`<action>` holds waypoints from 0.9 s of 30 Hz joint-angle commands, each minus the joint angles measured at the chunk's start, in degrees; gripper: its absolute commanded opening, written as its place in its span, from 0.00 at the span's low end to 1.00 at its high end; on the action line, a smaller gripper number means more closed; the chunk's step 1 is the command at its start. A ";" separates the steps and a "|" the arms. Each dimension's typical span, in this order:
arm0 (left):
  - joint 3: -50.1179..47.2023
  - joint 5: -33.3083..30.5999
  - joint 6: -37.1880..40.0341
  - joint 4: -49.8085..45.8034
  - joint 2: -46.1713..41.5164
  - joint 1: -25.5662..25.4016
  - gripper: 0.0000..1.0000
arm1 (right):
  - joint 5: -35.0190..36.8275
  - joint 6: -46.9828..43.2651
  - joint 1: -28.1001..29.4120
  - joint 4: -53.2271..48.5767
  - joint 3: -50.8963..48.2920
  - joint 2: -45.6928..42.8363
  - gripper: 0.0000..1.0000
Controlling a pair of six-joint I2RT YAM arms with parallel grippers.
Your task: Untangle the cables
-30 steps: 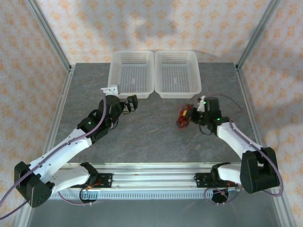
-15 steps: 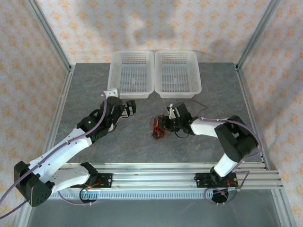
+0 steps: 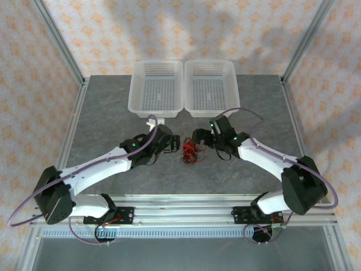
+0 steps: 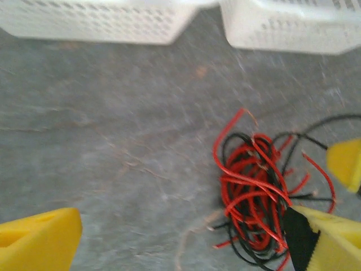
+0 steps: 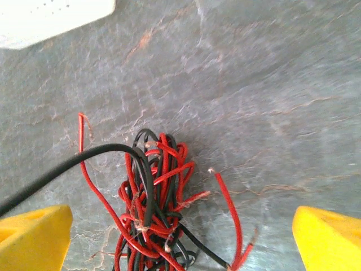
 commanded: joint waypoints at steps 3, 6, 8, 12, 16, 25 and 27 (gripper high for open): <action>0.28 5.23 -4.97 7.86 7.77 -3.53 0.88 | 7.43 -3.65 -1.04 -10.83 3.33 -3.90 0.94; 1.03 6.33 -6.23 11.78 11.51 -4.11 0.86 | 8.11 -4.79 -2.22 -12.77 4.52 -5.35 0.89; 1.66 6.43 -6.84 14.43 13.48 -4.12 0.86 | 7.95 -5.36 -3.44 -13.43 5.03 -6.55 0.85; 4.62 7.17 -6.31 16.56 18.49 -4.08 0.86 | 7.37 -5.73 -5.84 -13.58 5.08 -9.11 0.79; 8.45 7.41 -4.82 17.32 22.90 -4.17 0.86 | 7.36 -5.33 -7.17 -12.59 4.25 -10.95 0.74; 16.55 3.22 -0.47 9.72 29.96 -4.98 0.77 | 6.59 -4.75 -8.36 -11.52 2.91 -13.34 0.66; 17.78 2.66 0.19 8.66 31.17 -5.49 0.73 | 6.63 -4.76 -8.45 -11.51 2.81 -13.48 0.65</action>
